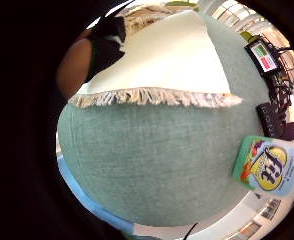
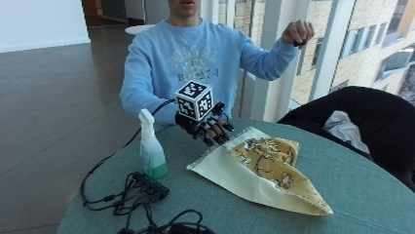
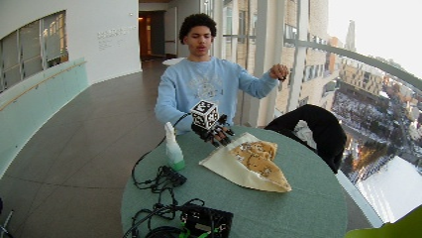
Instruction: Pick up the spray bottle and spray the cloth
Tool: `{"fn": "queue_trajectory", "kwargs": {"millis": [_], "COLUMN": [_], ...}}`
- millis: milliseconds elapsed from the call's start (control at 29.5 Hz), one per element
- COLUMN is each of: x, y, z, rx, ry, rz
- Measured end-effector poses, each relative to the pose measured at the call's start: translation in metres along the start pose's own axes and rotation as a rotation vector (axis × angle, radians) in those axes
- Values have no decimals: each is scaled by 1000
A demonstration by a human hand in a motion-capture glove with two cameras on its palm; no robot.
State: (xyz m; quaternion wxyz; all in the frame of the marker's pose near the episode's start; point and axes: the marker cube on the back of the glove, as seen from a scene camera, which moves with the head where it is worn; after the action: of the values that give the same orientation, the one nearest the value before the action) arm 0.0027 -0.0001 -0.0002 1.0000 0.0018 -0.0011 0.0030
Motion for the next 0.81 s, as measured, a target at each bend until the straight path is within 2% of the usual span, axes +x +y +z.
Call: {"fn": "queue_trajectory", "kwargs": {"millis": [814], "x": [12], "y": [3], "z": [-13], "rx": [-7], "ry": [-2], "rz": [38]}}
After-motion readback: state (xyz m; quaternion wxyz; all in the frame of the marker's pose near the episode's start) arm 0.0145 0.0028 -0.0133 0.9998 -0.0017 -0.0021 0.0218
